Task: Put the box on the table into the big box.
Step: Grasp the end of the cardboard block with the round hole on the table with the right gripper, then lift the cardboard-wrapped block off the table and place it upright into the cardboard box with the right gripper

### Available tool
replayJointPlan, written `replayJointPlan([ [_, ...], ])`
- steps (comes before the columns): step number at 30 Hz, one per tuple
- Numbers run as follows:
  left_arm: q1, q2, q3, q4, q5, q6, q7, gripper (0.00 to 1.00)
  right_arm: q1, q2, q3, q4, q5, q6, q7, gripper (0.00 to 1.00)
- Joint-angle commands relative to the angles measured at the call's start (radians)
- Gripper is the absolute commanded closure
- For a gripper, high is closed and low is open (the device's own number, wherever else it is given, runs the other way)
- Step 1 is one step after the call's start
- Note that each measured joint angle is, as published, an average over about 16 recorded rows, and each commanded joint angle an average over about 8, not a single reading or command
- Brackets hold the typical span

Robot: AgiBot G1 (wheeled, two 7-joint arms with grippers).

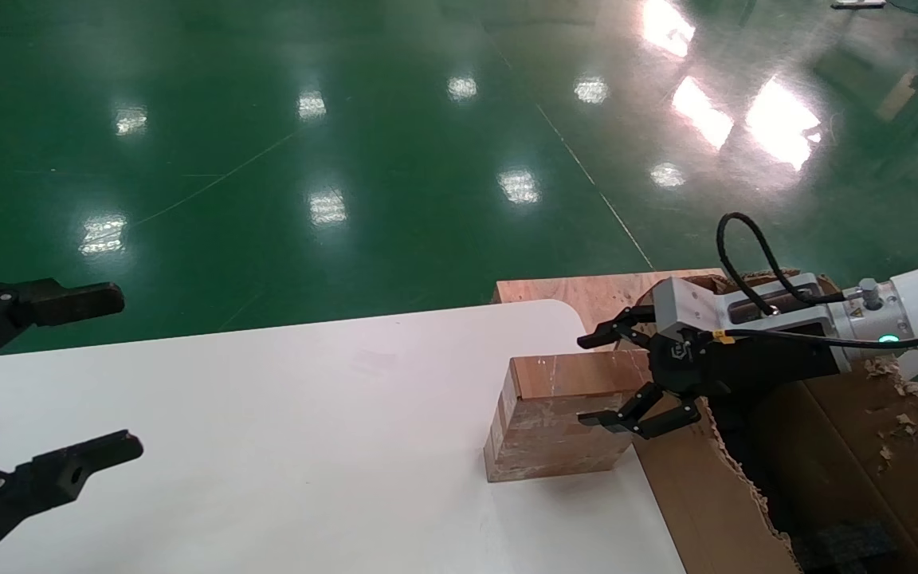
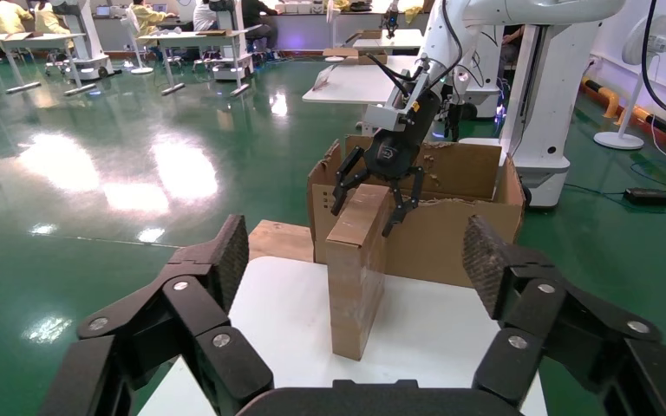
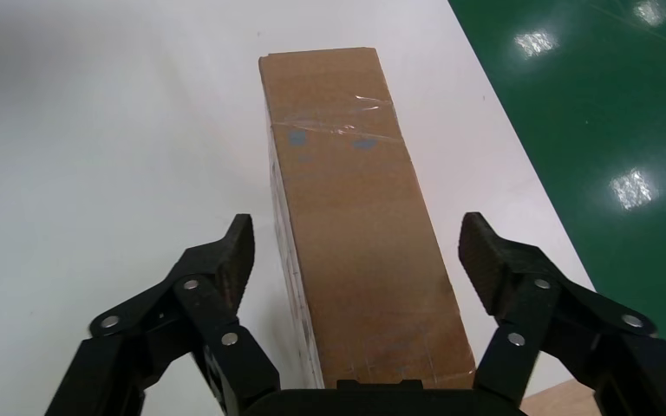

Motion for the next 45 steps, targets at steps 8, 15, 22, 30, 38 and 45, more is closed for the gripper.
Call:
replayJointPlan([
  [8, 0.0, 0.0, 0.0, 0.0, 0.0, 0.0, 0.0, 1.0, -0.001, 0.001, 0.001, 0.001, -0.002, 0.0, 0.001, 1.0],
  [15, 0.0, 0.0, 0.0, 0.0, 0.0, 0.0, 0.0, 1.0, -0.001, 0.001, 0.001, 0.005, -0.001, 0.004, 0.003, 1.0],
  [22, 0.0, 0.0, 0.0, 0.0, 0.0, 0.0, 0.0, 1.0, 0.031, 0.045, 0.012, 0.098, 0.073, -0.001, 0.137, 1.0],
  [30, 0.0, 0.0, 0.0, 0.0, 0.0, 0.0, 0.0, 1.0, 0.12, 0.237, 0.068, 0.321, 0.253, 0.027, 0.394, 1.0],
  [38, 0.0, 0.0, 0.0, 0.0, 0.0, 0.0, 0.0, 1.0, 0.27, 0.547, 0.139, 0.614, 0.2, 0.133, 0.588, 1.0],
  [45, 0.0, 0.0, 0.0, 0.0, 0.0, 0.0, 0.0, 1.0, 0.306, 0.897, 0.142, 0.923, 0.084, 0.33, 0.774, 1.0],
])
